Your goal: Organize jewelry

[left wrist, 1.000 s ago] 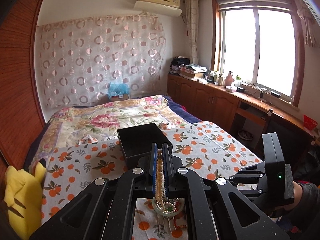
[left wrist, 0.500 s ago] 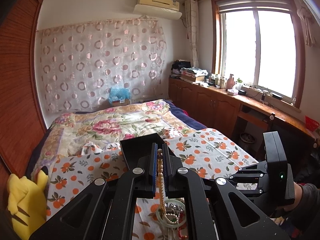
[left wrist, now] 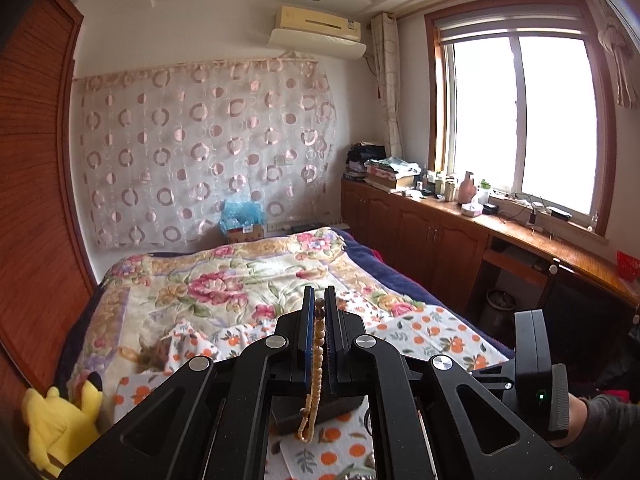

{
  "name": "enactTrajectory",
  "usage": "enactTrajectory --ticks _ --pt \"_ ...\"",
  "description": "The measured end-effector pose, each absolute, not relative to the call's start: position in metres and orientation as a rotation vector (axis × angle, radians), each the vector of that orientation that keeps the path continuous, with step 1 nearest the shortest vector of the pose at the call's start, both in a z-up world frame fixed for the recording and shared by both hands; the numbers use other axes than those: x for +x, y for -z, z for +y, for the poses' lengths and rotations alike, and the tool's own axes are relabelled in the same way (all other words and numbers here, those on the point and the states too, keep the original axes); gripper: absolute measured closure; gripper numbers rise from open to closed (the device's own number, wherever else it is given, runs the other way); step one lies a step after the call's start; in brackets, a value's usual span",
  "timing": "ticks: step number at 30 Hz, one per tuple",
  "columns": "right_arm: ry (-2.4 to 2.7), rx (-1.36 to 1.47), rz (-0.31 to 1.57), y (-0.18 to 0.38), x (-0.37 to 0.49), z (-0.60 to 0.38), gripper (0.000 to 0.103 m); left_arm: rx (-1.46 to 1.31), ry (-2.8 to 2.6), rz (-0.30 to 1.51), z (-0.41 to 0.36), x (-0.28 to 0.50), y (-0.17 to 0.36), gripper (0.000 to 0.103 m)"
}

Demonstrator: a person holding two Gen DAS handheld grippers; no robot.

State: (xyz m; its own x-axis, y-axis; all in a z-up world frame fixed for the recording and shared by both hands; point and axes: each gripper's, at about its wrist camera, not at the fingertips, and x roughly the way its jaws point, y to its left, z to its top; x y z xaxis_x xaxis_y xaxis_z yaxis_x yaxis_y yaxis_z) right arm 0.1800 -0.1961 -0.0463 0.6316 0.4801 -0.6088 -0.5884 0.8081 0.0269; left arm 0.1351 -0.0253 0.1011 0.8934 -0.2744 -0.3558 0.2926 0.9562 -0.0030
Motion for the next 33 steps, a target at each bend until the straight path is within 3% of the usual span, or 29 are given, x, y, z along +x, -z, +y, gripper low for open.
enactTrajectory --ticks 12,26,33 --pt "-0.629 -0.171 0.624 0.03 0.23 -0.194 0.1 0.044 0.288 0.373 -0.025 0.188 -0.116 0.099" --pt "-0.646 -0.196 0.629 0.041 0.27 -0.171 0.1 0.003 0.282 0.636 -0.012 0.245 0.001 0.099" --pt "-0.658 -0.214 0.658 0.056 0.284 -0.154 0.1 -0.03 0.247 0.665 0.008 0.228 0.023 0.097"
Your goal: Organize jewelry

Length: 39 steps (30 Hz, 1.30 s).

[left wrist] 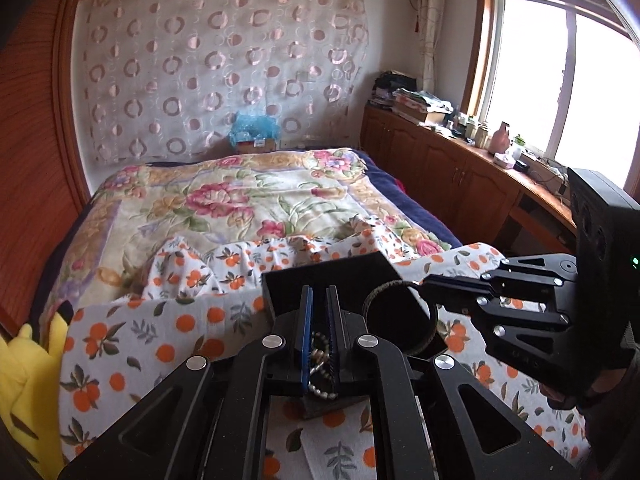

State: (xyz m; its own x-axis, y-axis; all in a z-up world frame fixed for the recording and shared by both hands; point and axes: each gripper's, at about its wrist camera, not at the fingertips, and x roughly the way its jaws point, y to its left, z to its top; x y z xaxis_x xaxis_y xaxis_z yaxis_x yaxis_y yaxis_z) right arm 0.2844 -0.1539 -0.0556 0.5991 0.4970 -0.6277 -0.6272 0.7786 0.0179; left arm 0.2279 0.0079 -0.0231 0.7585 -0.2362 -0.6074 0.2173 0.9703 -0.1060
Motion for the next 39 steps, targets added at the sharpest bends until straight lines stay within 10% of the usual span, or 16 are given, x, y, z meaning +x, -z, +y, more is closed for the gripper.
enactTrajectory --ticks 39 --pt "-0.578 -0.147 0.689 0.088 0.152 -0.195 0.099 0.01 0.273 0.706 0.003 0.093 0.073 0.067"
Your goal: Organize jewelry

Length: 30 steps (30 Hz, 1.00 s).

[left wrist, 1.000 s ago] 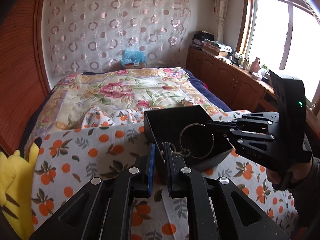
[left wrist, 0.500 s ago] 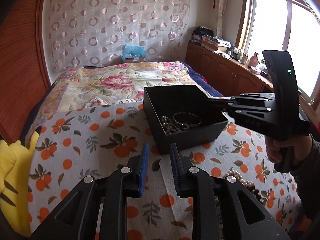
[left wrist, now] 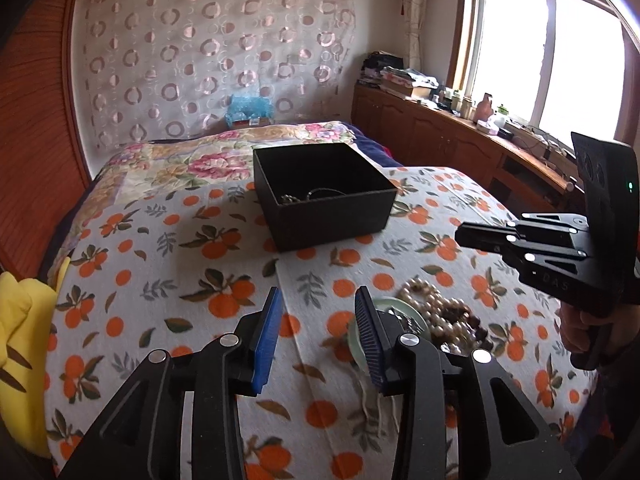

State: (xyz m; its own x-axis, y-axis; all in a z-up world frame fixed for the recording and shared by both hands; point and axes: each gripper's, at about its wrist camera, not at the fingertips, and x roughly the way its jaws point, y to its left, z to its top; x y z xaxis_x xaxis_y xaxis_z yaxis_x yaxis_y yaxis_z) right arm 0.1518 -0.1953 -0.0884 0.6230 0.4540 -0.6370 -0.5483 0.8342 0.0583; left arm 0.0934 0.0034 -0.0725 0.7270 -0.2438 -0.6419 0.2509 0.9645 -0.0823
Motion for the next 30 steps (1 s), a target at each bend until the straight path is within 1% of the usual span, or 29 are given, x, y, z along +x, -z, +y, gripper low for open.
enactTrajectory --ticks 1,3,4,6,9,11,12,13,17,19,20,30 --pt "-0.574 -0.146 0.694 0.091 0.147 -0.197 0.099 0.013 0.277 0.706 0.0 0.089 0.073 0.066" --pt "-0.563 -0.146 0.711 0.099 0.137 -0.201 0.097 0.021 0.284 0.703 -0.004 0.082 0.075 0.058" --pt "-0.556 -0.148 0.72 0.103 0.131 -0.203 0.093 0.025 0.287 0.702 -0.006 0.079 0.076 0.057" --pt "-0.547 -0.151 0.725 0.107 0.122 -0.206 0.09 0.034 0.287 0.703 -0.01 0.072 0.077 0.055" --pt "-0.543 -0.135 0.732 0.113 0.107 -0.213 0.088 0.036 0.285 0.707 -0.013 0.065 0.08 0.053" --pt "-0.541 -0.127 0.737 0.116 0.097 -0.218 0.081 0.04 0.283 0.71 -0.015 0.061 0.081 0.044" --pt "-0.54 -0.122 0.741 0.118 0.093 -0.221 0.073 0.046 0.284 0.713 -0.017 0.06 0.082 0.044" --pt "-0.536 -0.117 0.746 0.12 0.089 -0.223 0.068 0.058 0.283 0.722 -0.019 0.059 0.084 0.044" --pt "-0.517 -0.125 0.758 0.127 0.084 -0.232 0.066 0.092 0.285 0.758 -0.027 0.061 0.092 0.043" --pt "-0.508 -0.13 0.767 0.131 0.085 -0.236 0.061 0.105 0.282 0.779 -0.03 0.064 0.096 0.035" --pt "-0.506 -0.127 0.77 0.132 0.084 -0.237 0.061 0.112 0.288 0.793 -0.032 0.066 0.098 0.033" --pt "-0.548 -0.059 0.778 0.132 0.088 -0.244 0.06 0.209 0.278 0.879 -0.053 0.085 0.111 0.033"
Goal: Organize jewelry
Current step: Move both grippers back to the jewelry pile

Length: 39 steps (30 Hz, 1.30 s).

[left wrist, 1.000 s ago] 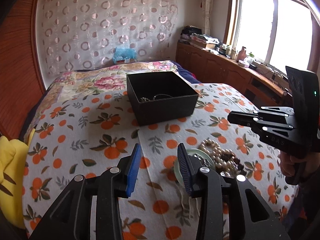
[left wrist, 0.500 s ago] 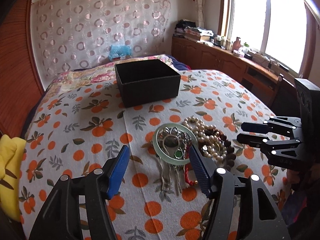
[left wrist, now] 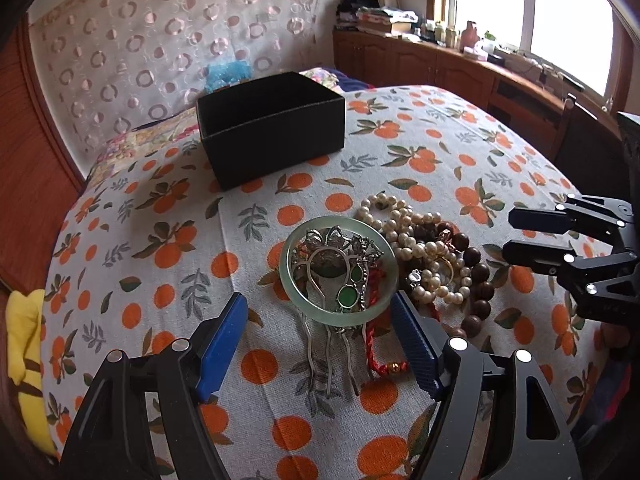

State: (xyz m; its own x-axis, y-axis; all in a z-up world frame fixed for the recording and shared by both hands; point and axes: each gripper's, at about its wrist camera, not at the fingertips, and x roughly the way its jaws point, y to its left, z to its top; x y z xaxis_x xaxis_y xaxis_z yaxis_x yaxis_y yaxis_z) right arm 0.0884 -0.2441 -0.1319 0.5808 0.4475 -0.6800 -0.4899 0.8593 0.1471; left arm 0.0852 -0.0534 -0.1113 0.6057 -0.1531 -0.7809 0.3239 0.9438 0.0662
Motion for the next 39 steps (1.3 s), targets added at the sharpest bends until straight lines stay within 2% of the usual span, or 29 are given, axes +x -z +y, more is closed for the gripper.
enactTrajectory --ticks 13,17,23,26,39 --pt "-0.539 -0.069 0.758 0.132 0.087 -0.244 0.06 0.279 0.274 0.927 -0.077 0.111 0.121 0.031" --pt "-0.539 -0.069 0.757 0.132 0.087 -0.244 0.06 0.293 0.267 0.92 -0.082 0.117 0.12 0.027" --pt "-0.539 -0.069 0.759 0.132 0.087 -0.244 0.06 0.303 0.28 0.907 -0.083 0.122 0.12 0.026" --pt "-0.539 -0.072 0.762 0.132 0.086 -0.243 0.06 0.309 0.297 0.889 -0.084 0.119 0.119 0.034" --pt "-0.538 -0.117 0.754 0.131 0.083 -0.235 0.06 0.19 0.307 0.73 -0.062 0.074 0.078 0.034"
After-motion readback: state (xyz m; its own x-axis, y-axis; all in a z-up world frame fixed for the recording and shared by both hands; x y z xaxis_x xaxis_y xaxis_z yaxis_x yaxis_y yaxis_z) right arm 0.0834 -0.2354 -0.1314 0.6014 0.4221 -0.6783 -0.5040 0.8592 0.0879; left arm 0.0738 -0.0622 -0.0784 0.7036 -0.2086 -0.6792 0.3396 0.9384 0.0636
